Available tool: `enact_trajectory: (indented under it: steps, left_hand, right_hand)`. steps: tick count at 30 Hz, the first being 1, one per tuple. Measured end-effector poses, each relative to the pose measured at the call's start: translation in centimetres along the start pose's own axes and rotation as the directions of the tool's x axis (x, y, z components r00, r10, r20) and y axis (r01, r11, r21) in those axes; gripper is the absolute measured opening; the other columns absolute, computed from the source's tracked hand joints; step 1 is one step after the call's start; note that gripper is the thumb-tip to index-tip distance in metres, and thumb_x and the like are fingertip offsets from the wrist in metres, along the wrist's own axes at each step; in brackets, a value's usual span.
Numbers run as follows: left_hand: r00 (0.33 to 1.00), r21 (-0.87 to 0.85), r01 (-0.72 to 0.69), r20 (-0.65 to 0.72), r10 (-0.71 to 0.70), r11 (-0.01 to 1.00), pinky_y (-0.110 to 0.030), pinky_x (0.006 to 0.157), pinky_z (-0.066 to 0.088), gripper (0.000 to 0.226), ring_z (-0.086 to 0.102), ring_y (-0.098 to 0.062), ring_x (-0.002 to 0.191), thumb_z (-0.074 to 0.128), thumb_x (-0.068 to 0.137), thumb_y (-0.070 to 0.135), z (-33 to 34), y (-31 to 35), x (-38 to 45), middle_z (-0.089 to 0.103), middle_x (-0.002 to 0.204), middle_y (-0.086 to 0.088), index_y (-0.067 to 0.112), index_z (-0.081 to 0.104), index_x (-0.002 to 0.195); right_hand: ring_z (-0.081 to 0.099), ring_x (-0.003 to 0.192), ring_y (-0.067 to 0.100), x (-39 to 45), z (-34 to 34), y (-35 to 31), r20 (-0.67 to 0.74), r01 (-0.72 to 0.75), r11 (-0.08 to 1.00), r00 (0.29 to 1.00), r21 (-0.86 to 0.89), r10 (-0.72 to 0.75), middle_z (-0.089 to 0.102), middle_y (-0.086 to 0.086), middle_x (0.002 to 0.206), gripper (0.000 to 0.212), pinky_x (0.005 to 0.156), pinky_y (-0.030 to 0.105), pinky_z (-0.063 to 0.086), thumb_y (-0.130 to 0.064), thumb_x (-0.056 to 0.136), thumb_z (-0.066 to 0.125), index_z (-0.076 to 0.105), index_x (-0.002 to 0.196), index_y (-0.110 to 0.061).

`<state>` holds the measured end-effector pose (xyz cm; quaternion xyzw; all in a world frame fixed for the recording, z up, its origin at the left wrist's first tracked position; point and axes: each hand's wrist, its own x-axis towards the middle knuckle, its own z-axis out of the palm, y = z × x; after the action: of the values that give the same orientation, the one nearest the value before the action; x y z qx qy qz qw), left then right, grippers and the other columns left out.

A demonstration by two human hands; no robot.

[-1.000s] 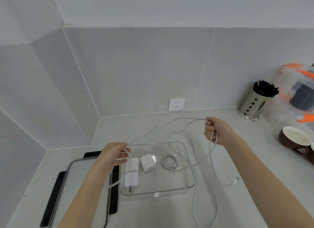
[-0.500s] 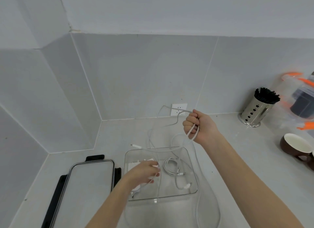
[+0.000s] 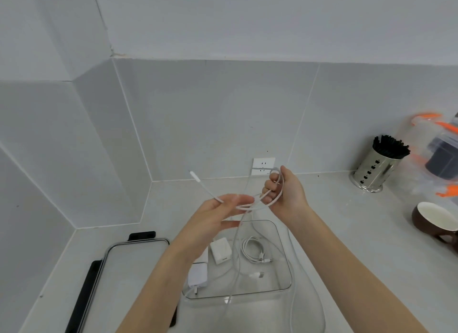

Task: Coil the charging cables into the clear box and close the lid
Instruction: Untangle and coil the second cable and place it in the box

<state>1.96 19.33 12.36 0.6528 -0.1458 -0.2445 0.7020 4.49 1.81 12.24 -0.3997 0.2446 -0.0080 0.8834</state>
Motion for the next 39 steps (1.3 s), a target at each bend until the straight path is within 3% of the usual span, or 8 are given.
enact_trajectory:
  steps: [5, 13, 19, 24, 28, 31, 35, 39]
  left_hand:
    - [0.918, 0.015, -0.203, -0.346, 0.195, 0.979, -0.016, 0.053, 0.046, 0.035, 0.065, -0.009, 0.069, 0.042, 0.095, 0.028, -2.6, 1.1, 0.0, 0.076, 0.085, 0.001, 0.009, 0.069, 0.083]
    - [0.729, -0.119, -0.370, -0.652, 0.209, 0.921, -0.019, 0.065, 0.048, 0.038, 0.066, -0.006, 0.069, 0.036, 0.098, 0.026, -7.2, 2.3, -0.6, 0.072, 0.064, 0.006, 0.016, 0.052, 0.065]
    - [0.859, -0.321, -0.330, -0.492, 0.141, 0.887, -0.025, 0.060, 0.053, 0.037, 0.046, -0.011, 0.040, 0.029, 0.099, 0.018, -4.9, 1.9, -0.4, 0.038, 0.039, 0.008, 0.014, 0.039, 0.064]
    - [0.926, -0.333, -0.150, -0.378, 0.015, 0.931, -0.024, 0.044, 0.042, 0.040, 0.029, -0.010, 0.033, 0.026, 0.099, 0.031, -2.7, 1.2, -0.3, 0.027, 0.038, 0.009, 0.013, 0.043, 0.068]
    - [0.957, -0.235, -0.071, -0.290, 0.000, 0.969, -0.025, 0.046, 0.037, 0.034, 0.033, -0.011, 0.034, 0.029, 0.098, 0.020, -1.2, 0.9, 0.1, 0.036, 0.039, 0.005, 0.010, 0.048, 0.072]
    - [0.980, -0.117, -0.065, -0.193, 0.041, 0.991, -0.024, 0.047, 0.042, 0.033, 0.041, -0.012, 0.039, 0.031, 0.097, 0.014, -1.0, 1.0, 0.5, 0.045, 0.043, 0.004, 0.006, 0.056, 0.078]
    - [0.988, -0.060, -0.065, -0.141, 0.056, 0.996, -0.025, 0.052, 0.046, 0.028, 0.050, -0.014, 0.047, 0.035, 0.095, 0.010, -0.9, 1.9, 0.8, 0.053, 0.050, 0.000, 0.005, 0.062, 0.091]
    - [0.992, -0.138, -0.089, -0.105, 0.075, 0.986, -0.027, 0.053, 0.046, 0.030, 0.054, -0.016, 0.048, 0.038, 0.096, 0.017, -0.5, 3.2, 0.3, 0.058, 0.053, -0.003, 0.005, 0.063, 0.084]
  right_hand:
    - [0.024, 0.041, 0.014, -0.2, -1.7, -2.6, -0.083, 0.055, 0.901, 0.991, -0.431, -0.101, 0.041, -0.003, 0.036, 0.041, 0.035, 0.016, 0.019, -0.035, 0.093, 0.037, 0.051, 0.063, -0.012]
    - [0.046, 0.056, 0.019, 1.7, -7.1, -5.8, -0.100, -0.028, 0.177, 0.903, -0.984, -0.417, 0.051, 0.003, 0.059, 0.042, 0.054, 0.028, 0.033, -0.031, 0.091, 0.041, 0.064, 0.064, -0.009]
    - [0.055, 0.073, 0.025, 5.3, -12.2, 0.0, -0.223, -0.233, -0.011, 0.944, -0.973, -0.245, 0.059, 0.006, 0.075, 0.036, 0.065, 0.027, 0.039, -0.027, 0.092, 0.038, 0.065, 0.086, -0.003]
    - [0.055, 0.083, 0.026, 5.8, -12.3, 3.4, -0.214, -0.231, -0.266, 0.972, -0.936, -0.093, 0.053, 0.005, 0.076, 0.022, 0.065, 0.024, 0.040, -0.014, 0.089, 0.039, 0.046, 0.069, -0.010]
    - [0.043, 0.124, 0.030, 3.7, -7.3, 2.4, 0.126, 0.037, -0.360, 0.966, -0.932, -0.227, 0.049, 0.013, 0.134, 0.032, 0.096, 0.036, 0.040, -0.016, 0.090, 0.040, 0.050, 0.119, -0.009]
    - [0.022, 0.140, 0.021, 0.7, -3.5, 3.2, 0.565, 0.475, -0.425, 0.818, -0.771, -0.110, 0.029, 0.000, 0.153, 0.065, 0.113, 0.035, 0.023, -0.021, 0.083, 0.043, 0.025, 0.145, -0.019]
    - [0.043, 0.123, 0.013, -2.0, -1.2, 6.8, 0.774, 0.775, -0.106, 0.630, -0.623, 0.065, 0.053, 0.001, 0.131, 0.046, 0.107, 0.024, 0.032, -0.014, 0.082, 0.043, 0.048, 0.128, -0.015]
    - [0.039, 0.085, -0.013, -1.7, -1.0, 8.8, 0.767, 0.757, -0.159, 0.642, -0.634, 0.000, 0.040, -0.028, 0.082, 0.021, 0.081, 0.010, 0.030, -0.017, 0.098, 0.037, 0.044, 0.082, -0.028]
